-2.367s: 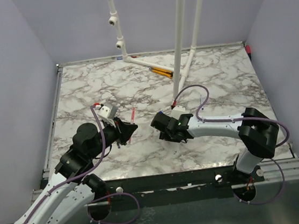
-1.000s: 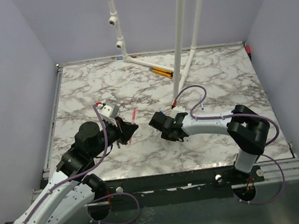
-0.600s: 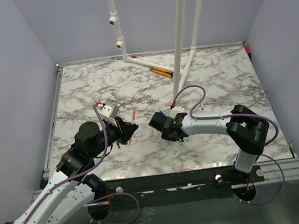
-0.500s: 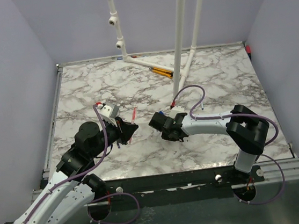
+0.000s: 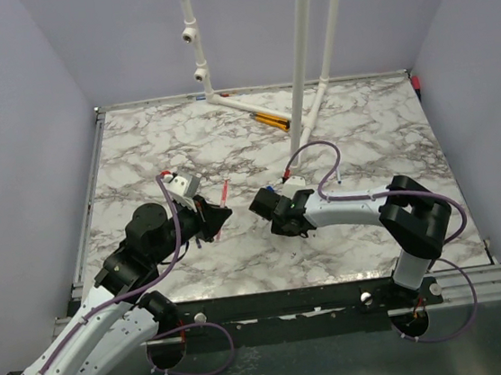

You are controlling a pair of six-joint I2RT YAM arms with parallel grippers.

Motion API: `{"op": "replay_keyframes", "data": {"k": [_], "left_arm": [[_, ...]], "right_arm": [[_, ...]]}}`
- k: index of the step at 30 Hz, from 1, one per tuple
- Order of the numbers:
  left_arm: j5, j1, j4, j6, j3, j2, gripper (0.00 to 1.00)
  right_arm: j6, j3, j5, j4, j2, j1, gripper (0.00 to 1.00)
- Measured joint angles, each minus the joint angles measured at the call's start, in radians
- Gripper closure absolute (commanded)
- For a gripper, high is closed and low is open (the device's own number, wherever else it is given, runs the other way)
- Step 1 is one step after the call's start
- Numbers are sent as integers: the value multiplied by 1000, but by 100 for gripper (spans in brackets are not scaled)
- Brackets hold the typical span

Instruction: Insert the pens into the pen caps

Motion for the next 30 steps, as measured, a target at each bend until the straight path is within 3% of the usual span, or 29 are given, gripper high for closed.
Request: {"op": "replay_keyframes", "data": {"k": [12,30], "left_arm": [[9,0,0,0,0,11,100],[160,0,117,-56,-29,52,100]], "right_arm": [[-169,-107,-11,84,-144,0,100],[-435,-254,-56,285,-625,0,100]]}}
